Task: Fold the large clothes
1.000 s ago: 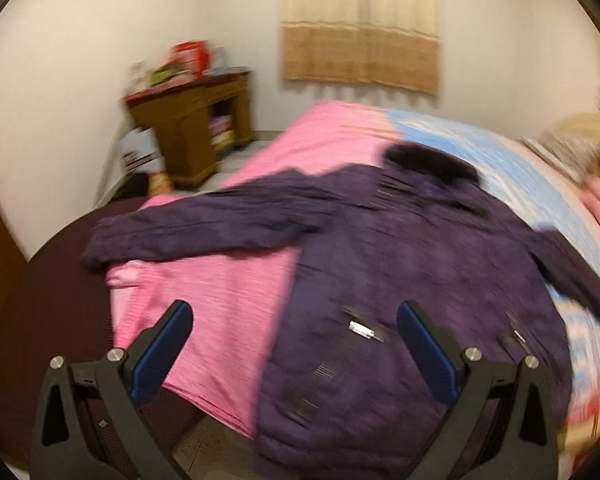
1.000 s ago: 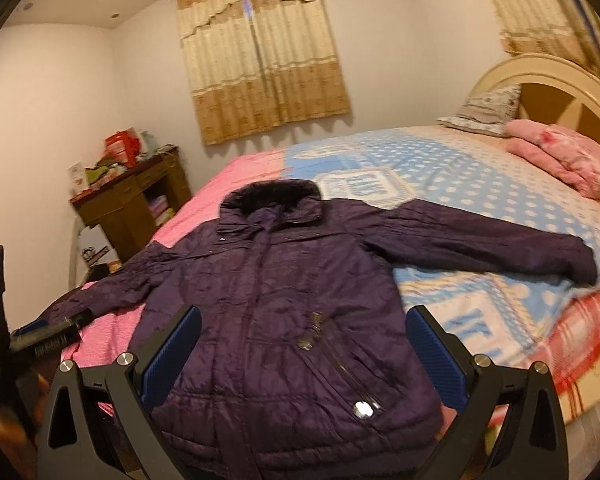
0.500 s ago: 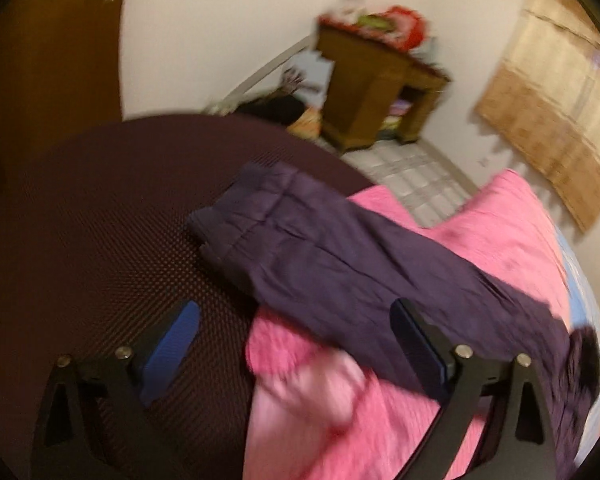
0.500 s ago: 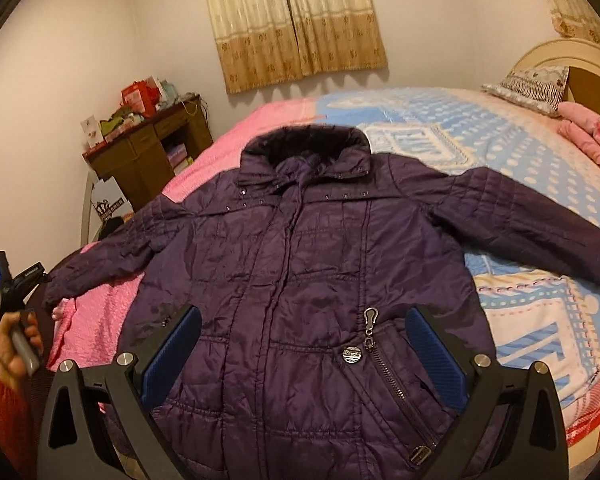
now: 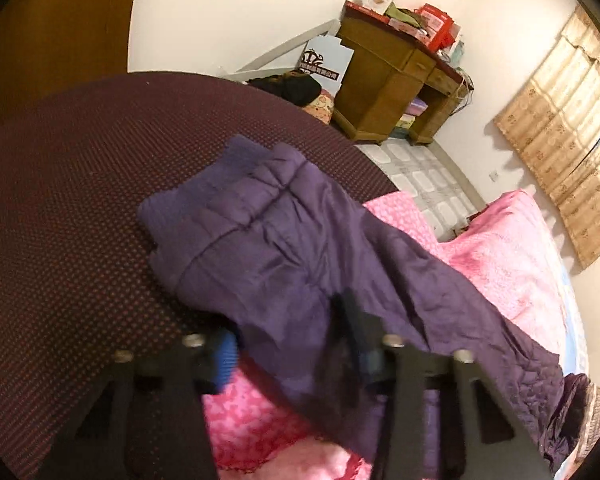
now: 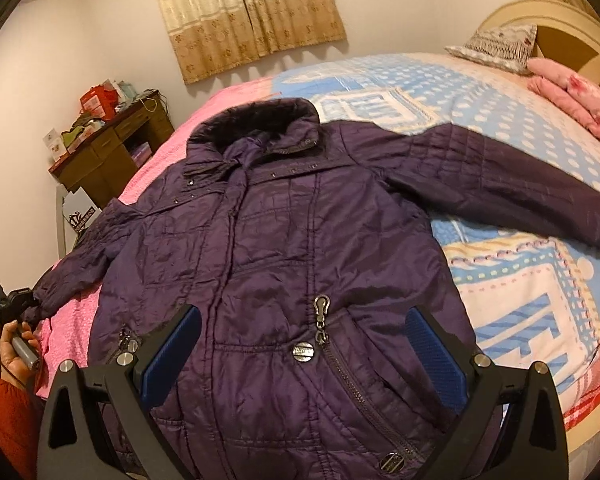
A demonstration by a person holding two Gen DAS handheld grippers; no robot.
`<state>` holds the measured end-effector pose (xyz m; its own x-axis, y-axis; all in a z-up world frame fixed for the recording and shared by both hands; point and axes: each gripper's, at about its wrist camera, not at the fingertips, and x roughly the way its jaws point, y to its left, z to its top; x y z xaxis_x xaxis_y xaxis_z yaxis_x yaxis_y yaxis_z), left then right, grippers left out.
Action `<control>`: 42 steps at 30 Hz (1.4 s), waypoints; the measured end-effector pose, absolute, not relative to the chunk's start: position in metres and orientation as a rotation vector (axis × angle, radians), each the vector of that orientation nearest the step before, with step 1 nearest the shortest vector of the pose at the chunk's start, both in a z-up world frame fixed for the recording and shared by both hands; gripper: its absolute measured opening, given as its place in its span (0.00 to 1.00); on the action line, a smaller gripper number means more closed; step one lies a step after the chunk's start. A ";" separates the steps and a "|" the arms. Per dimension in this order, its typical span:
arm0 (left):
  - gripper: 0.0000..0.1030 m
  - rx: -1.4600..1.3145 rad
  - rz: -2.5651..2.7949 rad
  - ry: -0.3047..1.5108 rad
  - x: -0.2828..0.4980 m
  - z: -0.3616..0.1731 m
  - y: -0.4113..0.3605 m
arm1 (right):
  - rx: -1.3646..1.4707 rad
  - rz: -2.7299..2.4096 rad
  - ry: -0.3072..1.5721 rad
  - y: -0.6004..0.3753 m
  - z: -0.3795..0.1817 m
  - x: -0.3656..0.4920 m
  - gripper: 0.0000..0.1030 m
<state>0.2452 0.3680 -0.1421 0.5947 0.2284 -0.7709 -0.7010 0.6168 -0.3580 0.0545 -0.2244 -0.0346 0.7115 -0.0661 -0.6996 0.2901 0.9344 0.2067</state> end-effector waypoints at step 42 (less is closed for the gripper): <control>0.92 0.216 -0.436 0.573 0.151 -0.042 -0.086 | 0.498 -0.337 0.735 -0.339 -0.050 0.033 0.99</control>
